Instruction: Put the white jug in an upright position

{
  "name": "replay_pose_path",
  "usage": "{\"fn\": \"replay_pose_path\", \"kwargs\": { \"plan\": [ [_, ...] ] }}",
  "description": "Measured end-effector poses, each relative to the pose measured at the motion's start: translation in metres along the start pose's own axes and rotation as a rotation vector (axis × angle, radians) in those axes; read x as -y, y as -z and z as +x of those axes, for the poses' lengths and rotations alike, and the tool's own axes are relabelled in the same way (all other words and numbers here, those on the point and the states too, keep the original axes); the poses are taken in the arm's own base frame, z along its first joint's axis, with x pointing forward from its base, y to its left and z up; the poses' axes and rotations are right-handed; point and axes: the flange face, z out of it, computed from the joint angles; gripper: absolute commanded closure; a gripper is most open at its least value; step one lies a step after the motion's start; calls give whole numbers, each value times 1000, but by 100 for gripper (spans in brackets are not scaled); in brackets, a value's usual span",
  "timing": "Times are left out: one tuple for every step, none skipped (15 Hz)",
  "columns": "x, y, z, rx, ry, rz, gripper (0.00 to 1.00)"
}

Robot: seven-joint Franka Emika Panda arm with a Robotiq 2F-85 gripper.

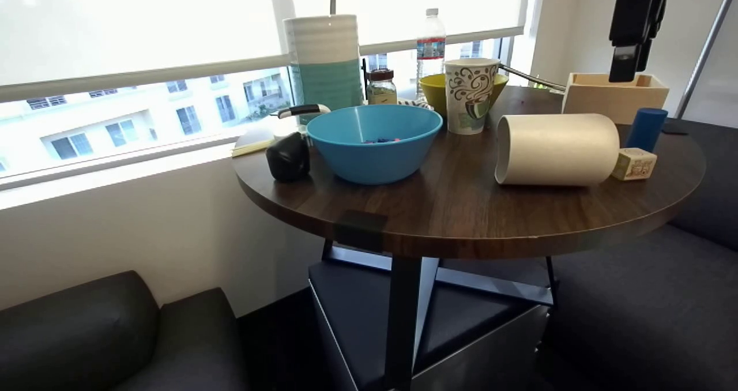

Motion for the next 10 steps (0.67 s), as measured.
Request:
{"fn": "replay_pose_path", "kwargs": {
  "plan": [
    [2, 0, -1, 0, -2, -3, 0],
    [2, -1, -2, 0, -3, -2, 0],
    [1, -1, -2, 1, -5, -1, 0],
    [0, -1, -2, 1, -6, 0, 0],
    [1, -1, -2, 1, -4, -1, 0],
    [4, -1, -1, 0, 3, -4, 0],
    [11, 0, 0, -2, 10, -5, 0],
    [22, 1, 1, -5, 14, -1, 0],
    [35, 2, 2, -8, 11, 5, 0],
    [50, 2, 3, -9, 4, 10, 0]
  ]
}}
